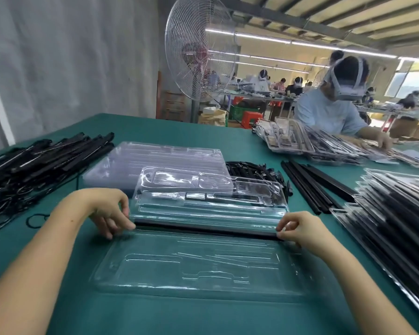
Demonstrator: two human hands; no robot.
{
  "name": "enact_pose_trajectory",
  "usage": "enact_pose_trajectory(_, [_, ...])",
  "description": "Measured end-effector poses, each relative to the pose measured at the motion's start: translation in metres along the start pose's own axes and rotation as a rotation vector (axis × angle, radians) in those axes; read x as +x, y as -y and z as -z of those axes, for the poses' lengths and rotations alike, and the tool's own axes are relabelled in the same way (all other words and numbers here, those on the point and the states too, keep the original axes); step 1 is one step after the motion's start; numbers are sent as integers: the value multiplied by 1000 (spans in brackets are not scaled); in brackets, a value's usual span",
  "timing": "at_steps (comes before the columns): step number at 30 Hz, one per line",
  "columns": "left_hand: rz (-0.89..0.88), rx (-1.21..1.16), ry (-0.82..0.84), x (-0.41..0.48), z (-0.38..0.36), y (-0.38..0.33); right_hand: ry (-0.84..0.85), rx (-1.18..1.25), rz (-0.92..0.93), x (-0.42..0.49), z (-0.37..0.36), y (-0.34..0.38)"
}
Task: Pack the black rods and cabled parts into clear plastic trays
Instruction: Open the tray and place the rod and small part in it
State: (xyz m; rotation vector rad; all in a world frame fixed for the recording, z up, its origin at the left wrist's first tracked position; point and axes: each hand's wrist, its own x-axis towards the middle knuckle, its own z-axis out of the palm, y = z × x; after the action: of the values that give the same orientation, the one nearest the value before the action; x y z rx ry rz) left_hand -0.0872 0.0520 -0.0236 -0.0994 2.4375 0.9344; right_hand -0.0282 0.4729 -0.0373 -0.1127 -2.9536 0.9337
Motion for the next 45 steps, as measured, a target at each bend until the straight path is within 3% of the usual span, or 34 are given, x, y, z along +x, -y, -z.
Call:
enact_pose_trajectory(4, [-16,-76,-45,6,-5,6,-18,114,-8,2,-1,-7])
enact_pose_trajectory(8, [-46,-159,-39,6,-8,13,-338,234,-111,7,-8,-17])
enact_pose_trajectory(10, [-59,-134,-36,7,-8,14,-295,292,-178,8,-12,-19])
enact_pose_trajectory(14, [-61,-124,-19,4,3,27,-118,638,-194,13,-10,-22])
enact_pose_trajectory(16, [-87,-167,-32,4,7,38,-136,660,-218,24,-10,-24])
enact_pose_trajectory(22, [-121,-204,-25,8,8,43,-380,187,-145,76,-8,-21])
enact_pose_trajectory(27, [-117,-158,-4,6,6,36,-318,-147,-175,92,-16,-20])
enact_pose_trajectory(31, [-127,-133,3,5,7,34,-294,-150,-257,96,-13,-14])
enact_pose_trajectory(35, [-128,-89,-6,7,6,31,-280,87,-376,91,1,-15])
enact_pose_trajectory(38, [-113,-62,-9,6,4,24,-220,622,-495,73,11,-19])
enact_pose_trajectory(41, [-109,-66,-14,5,3,24,-103,955,-569,50,23,-25])
enact_pose_trajectory(45, [-92,-77,-56,5,0,23,-70,1139,-480,18,31,-26])
